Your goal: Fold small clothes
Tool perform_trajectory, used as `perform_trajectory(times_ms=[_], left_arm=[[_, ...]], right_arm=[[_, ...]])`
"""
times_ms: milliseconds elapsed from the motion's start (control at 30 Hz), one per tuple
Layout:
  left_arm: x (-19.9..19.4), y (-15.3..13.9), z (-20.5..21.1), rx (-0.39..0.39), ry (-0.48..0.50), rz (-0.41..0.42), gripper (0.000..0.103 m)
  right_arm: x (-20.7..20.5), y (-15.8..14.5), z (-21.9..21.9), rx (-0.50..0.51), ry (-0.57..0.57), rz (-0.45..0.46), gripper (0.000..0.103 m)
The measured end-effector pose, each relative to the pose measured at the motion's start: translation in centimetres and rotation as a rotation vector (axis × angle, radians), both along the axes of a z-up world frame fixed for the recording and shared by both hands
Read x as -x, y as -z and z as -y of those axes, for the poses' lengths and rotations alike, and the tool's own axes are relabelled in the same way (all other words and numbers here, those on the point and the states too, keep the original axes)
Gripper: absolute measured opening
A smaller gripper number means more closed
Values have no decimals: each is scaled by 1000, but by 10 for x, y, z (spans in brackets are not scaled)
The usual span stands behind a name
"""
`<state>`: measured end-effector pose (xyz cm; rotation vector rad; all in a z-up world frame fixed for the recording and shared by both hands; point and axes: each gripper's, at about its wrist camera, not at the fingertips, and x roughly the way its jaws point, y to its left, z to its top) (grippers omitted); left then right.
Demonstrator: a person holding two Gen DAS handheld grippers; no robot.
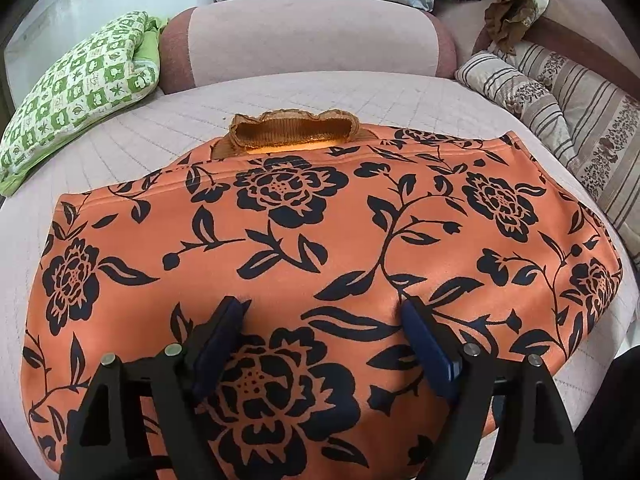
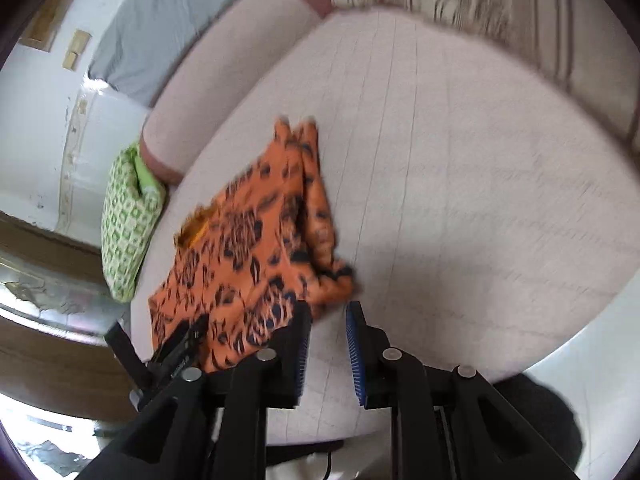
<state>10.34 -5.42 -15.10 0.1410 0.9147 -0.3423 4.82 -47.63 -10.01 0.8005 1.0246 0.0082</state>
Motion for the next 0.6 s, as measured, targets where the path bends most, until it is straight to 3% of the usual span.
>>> perform_trajectory(times_ms=[67,100,167,233,300,333,400,500,533,600], left_arm=[[0,0,1,-4,0,-1,84],[0,0,1,-4,-1,-2,84],[0,0,0,-4,0,-1,84],[0,0,0,-5,-1,-3,84],[0,-2,2,-22,-1,-13,84],[0,-8,2,-26,4,-28,82],[3,-24,-6,10,-9,13,82],[1,-42,-17,34,-39,89,82],[-2,-40,-18,31,-41,80,82],[-14,-22,-19,-1,-46,2,82]], right_arm=[[-5,-14,2,53,24,52,77],[-11,-17,1,68,21,71,83],[-29,-17,-4,84,-15,81,84],[-48,0,-12,20,-67,41,79],[-53,35,-14,65,-61,-109,70],[-46,53,-12,37,-35,-169,60],[-31,39,-10,76,-6,-120,60],[-26,0,-5,62,4,24,69],[-30,-12,-5,88,-14,75,76],[-49,-22,-1,94,-57,133,78]])
